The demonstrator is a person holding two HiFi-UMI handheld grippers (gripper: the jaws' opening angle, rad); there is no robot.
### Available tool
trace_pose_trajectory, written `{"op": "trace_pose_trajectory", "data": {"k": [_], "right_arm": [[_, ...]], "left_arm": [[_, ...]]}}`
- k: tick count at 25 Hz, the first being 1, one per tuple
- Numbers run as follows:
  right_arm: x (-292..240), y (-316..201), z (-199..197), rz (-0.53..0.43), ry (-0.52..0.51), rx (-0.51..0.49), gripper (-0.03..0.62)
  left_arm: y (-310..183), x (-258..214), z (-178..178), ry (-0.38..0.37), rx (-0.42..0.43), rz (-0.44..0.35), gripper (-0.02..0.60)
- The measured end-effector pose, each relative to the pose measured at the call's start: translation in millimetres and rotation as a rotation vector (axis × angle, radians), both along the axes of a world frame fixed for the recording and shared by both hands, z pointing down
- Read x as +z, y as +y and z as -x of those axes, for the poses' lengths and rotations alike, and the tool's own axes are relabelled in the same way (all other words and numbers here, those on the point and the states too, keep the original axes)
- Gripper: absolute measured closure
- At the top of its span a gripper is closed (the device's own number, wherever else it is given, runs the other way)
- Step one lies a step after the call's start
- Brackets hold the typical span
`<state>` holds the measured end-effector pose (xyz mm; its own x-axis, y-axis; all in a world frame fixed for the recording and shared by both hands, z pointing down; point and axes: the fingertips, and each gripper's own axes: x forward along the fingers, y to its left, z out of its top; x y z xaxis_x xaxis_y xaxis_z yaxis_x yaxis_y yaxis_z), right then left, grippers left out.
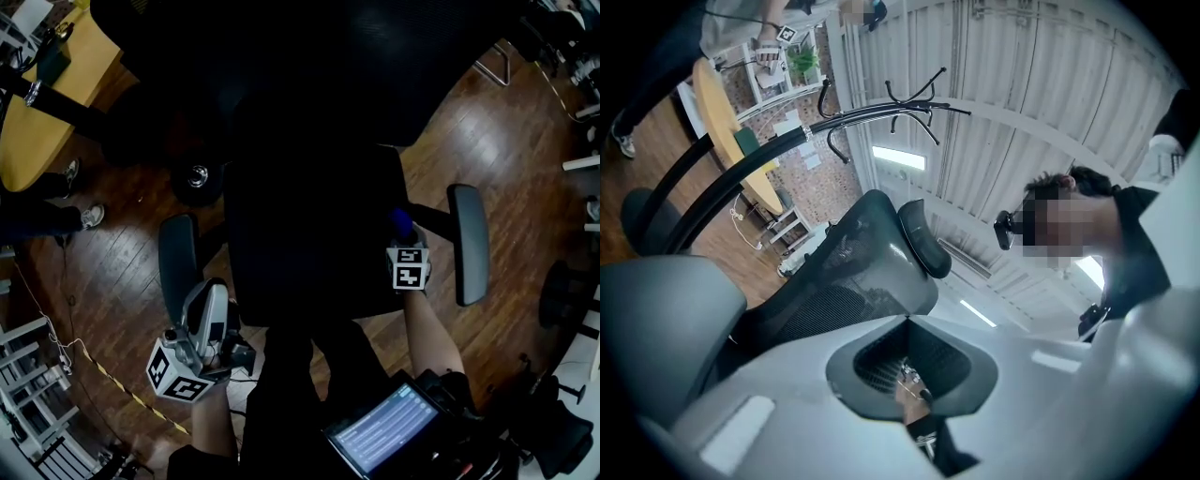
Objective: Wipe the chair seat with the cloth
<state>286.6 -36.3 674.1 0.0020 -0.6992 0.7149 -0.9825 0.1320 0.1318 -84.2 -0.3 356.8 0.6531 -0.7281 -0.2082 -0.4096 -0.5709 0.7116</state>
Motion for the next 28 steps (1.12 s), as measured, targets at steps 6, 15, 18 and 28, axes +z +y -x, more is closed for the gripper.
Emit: {"op": "trace_pose_trajectory", "data": {"k": [6, 15, 18, 28], "right_arm": [[-9, -8, 27, -0.041, -0.052, -0.006, 0.549], [-21, -22, 282, -0.046, -0.352, -0.31, 0.549], [-21, -2, 350, -0.007, -0.415, -0.418, 0.549], [4, 36, 400, 0.056, -0.429, -0.546, 0.549]], "left_arm": [[2, 1, 0, 0.002, -0.005, -0.001, 0.591], [7, 1, 18, 0.005, -0.05, 0.002, 0.591], [12, 1, 19, 0.005, -0.059, 0.003, 0.591], [18, 7, 31, 0.004, -0.085, 0.017, 0.591]]}}
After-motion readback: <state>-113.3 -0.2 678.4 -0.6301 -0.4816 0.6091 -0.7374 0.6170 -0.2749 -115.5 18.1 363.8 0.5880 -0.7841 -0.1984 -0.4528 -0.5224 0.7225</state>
